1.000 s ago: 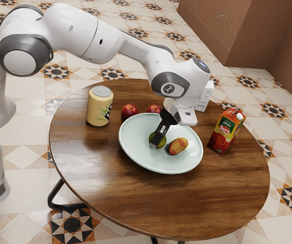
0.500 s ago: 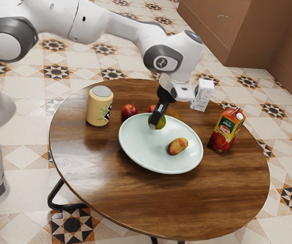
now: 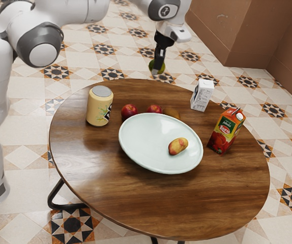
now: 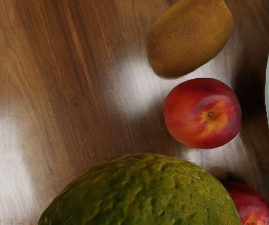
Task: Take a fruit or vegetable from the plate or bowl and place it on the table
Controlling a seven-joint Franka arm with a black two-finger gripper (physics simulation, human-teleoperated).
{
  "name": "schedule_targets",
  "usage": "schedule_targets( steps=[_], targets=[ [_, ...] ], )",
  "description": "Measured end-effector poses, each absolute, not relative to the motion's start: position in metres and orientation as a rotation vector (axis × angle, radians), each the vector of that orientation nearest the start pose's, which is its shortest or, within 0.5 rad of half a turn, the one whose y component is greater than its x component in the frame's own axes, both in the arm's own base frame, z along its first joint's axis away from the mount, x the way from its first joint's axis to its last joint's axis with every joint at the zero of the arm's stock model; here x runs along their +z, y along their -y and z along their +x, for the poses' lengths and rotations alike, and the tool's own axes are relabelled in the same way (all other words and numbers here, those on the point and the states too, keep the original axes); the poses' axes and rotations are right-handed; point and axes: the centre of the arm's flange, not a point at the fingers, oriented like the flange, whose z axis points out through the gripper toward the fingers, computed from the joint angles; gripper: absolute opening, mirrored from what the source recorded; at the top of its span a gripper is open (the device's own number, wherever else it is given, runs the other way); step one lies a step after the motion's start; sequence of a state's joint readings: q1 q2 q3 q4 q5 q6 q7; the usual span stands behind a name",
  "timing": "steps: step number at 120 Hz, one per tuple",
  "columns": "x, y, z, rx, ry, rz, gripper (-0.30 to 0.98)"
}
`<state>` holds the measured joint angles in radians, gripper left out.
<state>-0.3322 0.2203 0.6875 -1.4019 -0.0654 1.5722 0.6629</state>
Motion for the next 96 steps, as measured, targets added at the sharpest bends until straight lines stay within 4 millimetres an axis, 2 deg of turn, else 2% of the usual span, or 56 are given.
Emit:
schedule_targets(
  steps=[6, 34, 48, 61, 74, 82, 89, 96],
  targets=[
    [0.602, -0.178, 0.584, 0.058, -0.486, -3.061, 0.35],
    [0.606, -0.217, 0.565, 0.090, -0.522, -3.106, 0.34],
    [0.605, -0.246, 0.552, 0.104, -0.503, -3.124, 0.34],
    [0.605, -0.248, 0.549, 0.112, -0.543, -3.127, 0.52],
    [0.608, -0.241, 0.549, 0.113, -0.601, -3.124, 0.61],
    [0.628, -0.208, 0.547, 0.087, -0.685, -3.113, 0.64],
    [0.635, -0.175, 0.549, 0.130, -0.736, -3.096, 0.65],
    [0.644, -0.158, 0.543, 0.163, -0.735, -3.092, 0.66]
  ],
)
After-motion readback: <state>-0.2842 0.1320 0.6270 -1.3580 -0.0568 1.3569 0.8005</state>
